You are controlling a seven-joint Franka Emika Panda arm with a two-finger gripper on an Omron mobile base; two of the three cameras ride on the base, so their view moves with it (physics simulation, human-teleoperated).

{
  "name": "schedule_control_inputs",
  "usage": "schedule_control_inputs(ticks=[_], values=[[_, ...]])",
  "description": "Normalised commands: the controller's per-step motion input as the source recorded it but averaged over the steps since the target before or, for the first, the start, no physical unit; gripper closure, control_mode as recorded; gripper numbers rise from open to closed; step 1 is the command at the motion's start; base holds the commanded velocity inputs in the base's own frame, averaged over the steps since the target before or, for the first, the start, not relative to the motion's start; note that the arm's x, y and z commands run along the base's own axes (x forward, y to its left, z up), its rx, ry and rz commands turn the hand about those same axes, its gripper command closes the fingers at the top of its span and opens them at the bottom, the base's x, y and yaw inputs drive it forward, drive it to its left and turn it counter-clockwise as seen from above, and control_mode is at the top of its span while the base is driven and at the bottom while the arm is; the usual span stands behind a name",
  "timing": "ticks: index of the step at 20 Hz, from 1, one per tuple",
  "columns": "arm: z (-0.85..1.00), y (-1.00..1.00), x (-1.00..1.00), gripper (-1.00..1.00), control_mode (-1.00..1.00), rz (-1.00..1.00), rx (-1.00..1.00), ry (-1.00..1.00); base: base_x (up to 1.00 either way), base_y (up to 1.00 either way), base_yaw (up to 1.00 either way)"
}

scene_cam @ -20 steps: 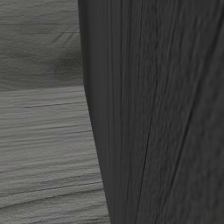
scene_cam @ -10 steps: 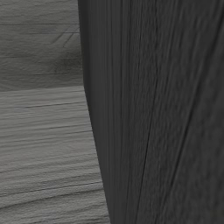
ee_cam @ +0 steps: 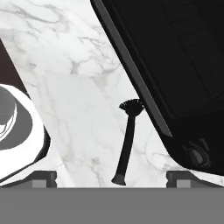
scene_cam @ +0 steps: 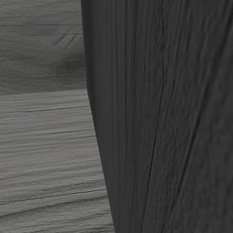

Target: Pick the dish brush and spray from the cabinet and place them on the counter.

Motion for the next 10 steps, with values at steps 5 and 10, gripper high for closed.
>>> schedule_control_inputs(ticks=[5,10], values=[[0.77,0.06,-0.4,-1.0,-1.0,0.01,0.0,-0.11,0.0,0.0,0.0],[0.52,0.18,-0.49,-1.0,-1.0,-0.02,0.0,-0.16,0.0,0.0,0.0]])
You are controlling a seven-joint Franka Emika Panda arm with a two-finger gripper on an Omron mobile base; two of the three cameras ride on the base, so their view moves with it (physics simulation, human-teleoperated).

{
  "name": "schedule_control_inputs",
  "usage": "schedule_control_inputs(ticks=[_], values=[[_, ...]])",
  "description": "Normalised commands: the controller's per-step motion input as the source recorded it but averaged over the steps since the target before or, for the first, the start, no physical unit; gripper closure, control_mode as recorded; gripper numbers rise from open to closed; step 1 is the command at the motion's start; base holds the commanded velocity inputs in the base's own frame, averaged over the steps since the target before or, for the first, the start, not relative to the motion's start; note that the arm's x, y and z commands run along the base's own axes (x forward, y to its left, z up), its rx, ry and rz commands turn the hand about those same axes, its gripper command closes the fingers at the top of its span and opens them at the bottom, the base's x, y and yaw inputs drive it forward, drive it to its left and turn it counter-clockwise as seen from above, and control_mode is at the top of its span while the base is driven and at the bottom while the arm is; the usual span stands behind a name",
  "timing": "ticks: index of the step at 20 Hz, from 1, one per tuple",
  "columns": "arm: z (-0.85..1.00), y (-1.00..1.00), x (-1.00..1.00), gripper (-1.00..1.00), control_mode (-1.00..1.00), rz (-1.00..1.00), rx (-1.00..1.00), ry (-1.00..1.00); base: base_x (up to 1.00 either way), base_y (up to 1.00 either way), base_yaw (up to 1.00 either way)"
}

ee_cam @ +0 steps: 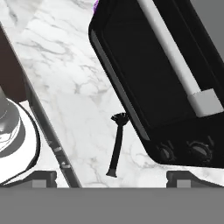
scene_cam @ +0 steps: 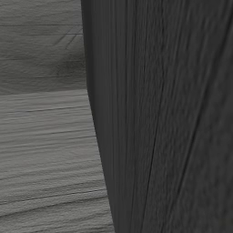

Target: Pick the dish brush and spray from the cabinet and place them on the counter.

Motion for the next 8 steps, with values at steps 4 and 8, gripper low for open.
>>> schedule_control_inputs(ticks=[4,8], values=[[0.43,0.24,-0.37,-1.0,-1.0,-0.08,0.0,-0.18,0.0,0.0,0.0],[0.63,0.2,-0.2,-1.0,-1.0,-0.08,0.0,-0.17,0.0,0.0,0.0]])
